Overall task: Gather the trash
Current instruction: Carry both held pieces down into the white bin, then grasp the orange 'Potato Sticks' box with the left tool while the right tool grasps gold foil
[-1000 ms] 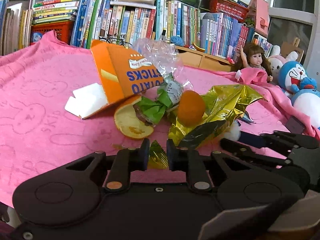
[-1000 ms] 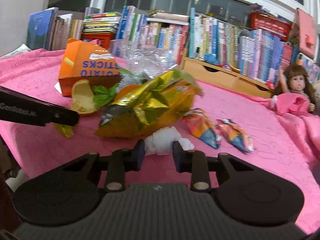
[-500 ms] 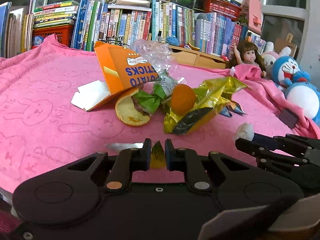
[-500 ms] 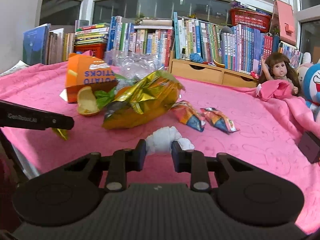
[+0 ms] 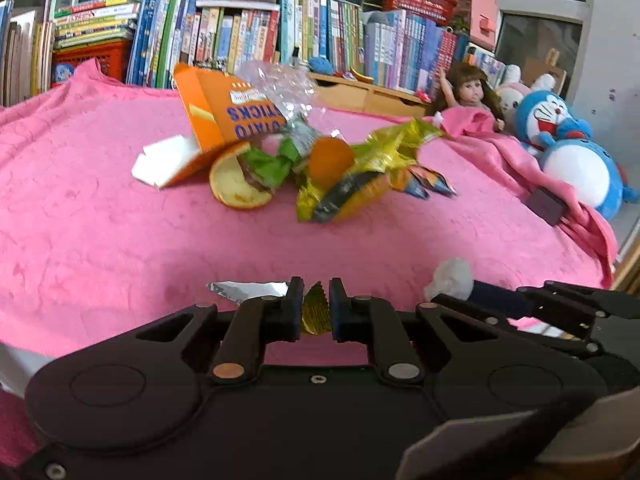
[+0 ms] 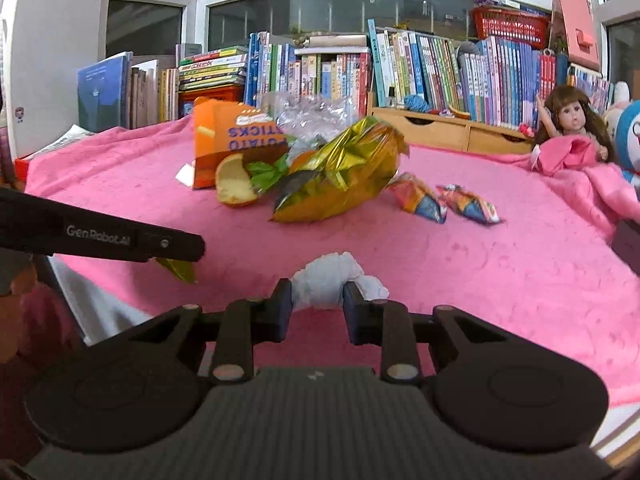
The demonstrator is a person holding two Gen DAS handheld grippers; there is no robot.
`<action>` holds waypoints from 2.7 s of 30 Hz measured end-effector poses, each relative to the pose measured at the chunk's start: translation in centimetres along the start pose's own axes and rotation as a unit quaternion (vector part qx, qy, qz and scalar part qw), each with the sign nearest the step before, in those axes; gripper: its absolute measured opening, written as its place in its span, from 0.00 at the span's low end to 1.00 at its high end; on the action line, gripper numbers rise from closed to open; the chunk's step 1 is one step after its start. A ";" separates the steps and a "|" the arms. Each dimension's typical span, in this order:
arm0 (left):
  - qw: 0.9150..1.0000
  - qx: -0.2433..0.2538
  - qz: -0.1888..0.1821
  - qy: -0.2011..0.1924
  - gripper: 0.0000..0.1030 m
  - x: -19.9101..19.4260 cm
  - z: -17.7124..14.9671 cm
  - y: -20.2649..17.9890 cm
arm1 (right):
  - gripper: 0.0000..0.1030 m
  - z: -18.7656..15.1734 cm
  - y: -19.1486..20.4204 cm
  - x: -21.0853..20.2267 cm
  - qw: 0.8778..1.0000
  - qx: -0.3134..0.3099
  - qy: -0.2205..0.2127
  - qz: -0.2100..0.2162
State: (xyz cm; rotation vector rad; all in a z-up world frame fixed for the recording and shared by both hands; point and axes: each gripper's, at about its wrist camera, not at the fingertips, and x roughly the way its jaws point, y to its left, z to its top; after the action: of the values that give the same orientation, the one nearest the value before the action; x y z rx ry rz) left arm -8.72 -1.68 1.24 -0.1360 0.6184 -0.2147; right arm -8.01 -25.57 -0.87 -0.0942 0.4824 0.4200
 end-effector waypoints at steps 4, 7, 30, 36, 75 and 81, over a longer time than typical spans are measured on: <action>1.000 -0.003 -0.009 0.029 0.12 -0.3 -1.6 -0.4 | 0.31 -1.7 0.6 -0.6 1.000 0.007 0.026 0.011; 0.998 -0.001 -0.011 0.058 0.12 0.0 -3.0 -0.6 | 0.31 -3.2 0.7 -0.5 0.998 0.021 0.054 0.017; 0.962 -0.011 0.000 0.274 0.13 8.7 -11.4 1.0 | 0.32 -11.7 0.6 4.3 0.971 0.089 0.219 0.031; 0.961 -0.009 0.006 0.278 0.15 9.1 -11.4 0.7 | 0.36 -11.8 0.8 4.4 0.970 0.089 0.222 0.032; 0.997 0.004 0.027 0.075 0.84 1.5 -0.6 0.6 | 0.78 -1.9 -2.6 -0.1 0.996 0.075 0.049 0.013; 0.999 -0.012 0.046 0.014 0.85 1.7 3.2 2.2 | 0.86 1.4 -3.3 1.0 0.996 0.086 -0.008 0.008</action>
State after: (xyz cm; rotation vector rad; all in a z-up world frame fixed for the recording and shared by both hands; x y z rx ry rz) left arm -5.13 0.24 2.49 -0.1268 0.6528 -0.1200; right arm -5.28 -27.93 -0.12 0.0790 0.5015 0.3922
